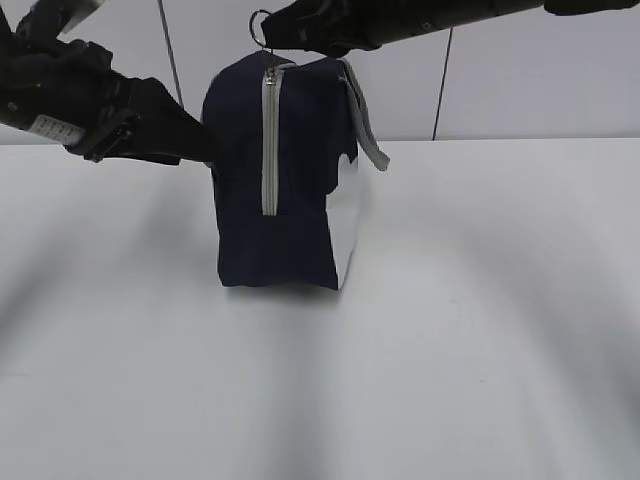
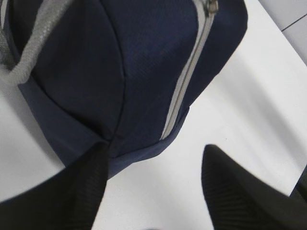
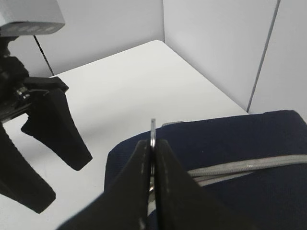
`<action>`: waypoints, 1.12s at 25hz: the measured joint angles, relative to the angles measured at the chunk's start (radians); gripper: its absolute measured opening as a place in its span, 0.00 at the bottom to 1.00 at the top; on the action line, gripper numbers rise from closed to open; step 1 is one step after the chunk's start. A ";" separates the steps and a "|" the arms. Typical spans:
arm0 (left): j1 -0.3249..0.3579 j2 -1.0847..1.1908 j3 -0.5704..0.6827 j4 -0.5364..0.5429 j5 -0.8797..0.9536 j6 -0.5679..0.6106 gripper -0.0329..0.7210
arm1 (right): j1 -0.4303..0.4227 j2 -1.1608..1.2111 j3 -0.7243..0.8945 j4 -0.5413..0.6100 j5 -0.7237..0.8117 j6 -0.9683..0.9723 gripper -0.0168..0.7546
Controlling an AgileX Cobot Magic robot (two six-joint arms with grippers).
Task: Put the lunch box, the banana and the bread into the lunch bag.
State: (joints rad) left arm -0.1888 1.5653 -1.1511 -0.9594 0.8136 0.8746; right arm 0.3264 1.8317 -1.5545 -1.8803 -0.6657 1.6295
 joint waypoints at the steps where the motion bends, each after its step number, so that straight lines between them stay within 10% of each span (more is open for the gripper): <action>1: 0.000 0.001 0.000 0.000 0.000 0.000 0.62 | 0.000 0.000 -0.016 0.000 0.000 0.003 0.00; 28: 0.000 0.010 0.000 -0.046 -0.051 0.123 0.62 | -0.006 0.063 -0.039 0.000 0.042 0.018 0.00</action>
State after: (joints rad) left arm -0.1888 1.5749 -1.1511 -1.0050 0.7625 0.9973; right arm 0.3202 1.8943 -1.5931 -1.8803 -0.6242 1.6477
